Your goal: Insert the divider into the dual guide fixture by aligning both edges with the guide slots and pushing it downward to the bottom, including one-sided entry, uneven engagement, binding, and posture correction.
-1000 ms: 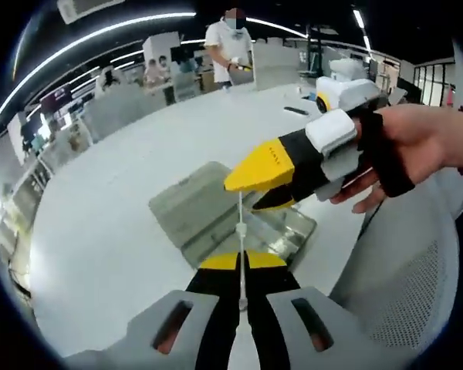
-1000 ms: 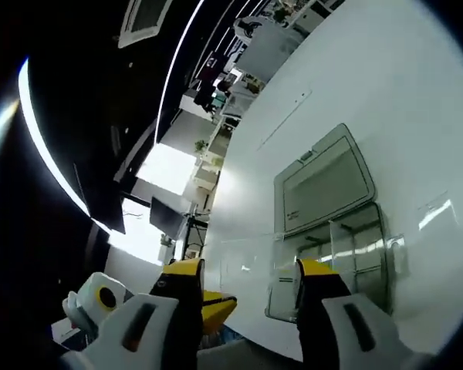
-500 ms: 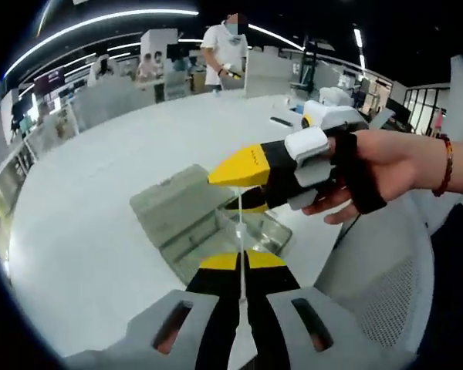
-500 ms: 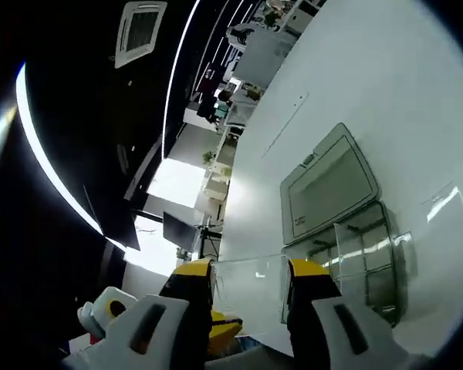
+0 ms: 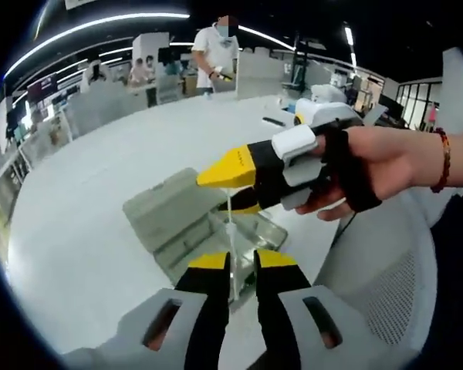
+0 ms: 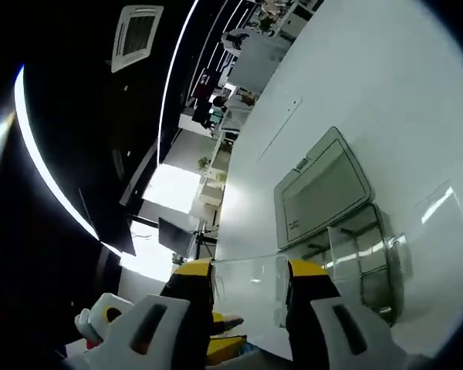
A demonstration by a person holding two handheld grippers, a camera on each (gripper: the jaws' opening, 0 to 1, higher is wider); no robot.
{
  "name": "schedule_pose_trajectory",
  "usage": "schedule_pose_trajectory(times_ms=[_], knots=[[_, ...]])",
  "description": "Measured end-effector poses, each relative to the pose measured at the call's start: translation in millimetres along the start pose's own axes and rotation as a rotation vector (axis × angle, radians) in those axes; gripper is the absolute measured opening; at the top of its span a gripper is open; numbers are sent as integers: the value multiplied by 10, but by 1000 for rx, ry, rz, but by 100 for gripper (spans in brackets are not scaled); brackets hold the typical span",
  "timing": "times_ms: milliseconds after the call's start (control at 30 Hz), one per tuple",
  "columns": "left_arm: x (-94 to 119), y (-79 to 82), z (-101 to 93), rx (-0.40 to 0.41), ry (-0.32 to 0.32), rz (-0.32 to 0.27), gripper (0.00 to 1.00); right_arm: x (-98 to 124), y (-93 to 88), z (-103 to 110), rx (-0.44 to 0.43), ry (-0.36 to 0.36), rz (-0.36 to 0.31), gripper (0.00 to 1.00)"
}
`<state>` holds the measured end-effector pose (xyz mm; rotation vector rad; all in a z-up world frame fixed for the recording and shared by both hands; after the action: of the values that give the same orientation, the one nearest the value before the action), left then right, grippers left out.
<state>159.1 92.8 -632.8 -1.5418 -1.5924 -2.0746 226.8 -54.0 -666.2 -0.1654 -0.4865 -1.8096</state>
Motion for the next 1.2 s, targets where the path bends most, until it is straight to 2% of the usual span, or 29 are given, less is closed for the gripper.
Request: schedule_pose_trajectory(times_ms=[133,367,667,767,1200], knots=[[-11,60,12,28,5,-24,10,3,-9,3,27,-9,11,32],[-38,100,34,47,0,-23,9,-1,-45,8,55,-18,32,32],[-74,51,46,102,-12,21,6,-43,-86,23,110,-36,65,32],[-84,35,49,106,-5,32,5,-62,-108,41,148,-50,80,32],[-91,35,43,108,6,64,4,-50,-105,48,177,-61,112,33]])
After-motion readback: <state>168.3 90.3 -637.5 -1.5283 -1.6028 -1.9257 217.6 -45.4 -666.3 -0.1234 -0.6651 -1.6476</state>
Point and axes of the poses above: the point that each gripper's makers call its tool centre point, and the gripper's own axes: x roughly backward along the fingers, z roughly to its left, y roughly out of its top, the point moved 10 cm from there along x, roughly backward along the fingers, and after that the axes turned 12 degrees about z, right-handed, at the moved point
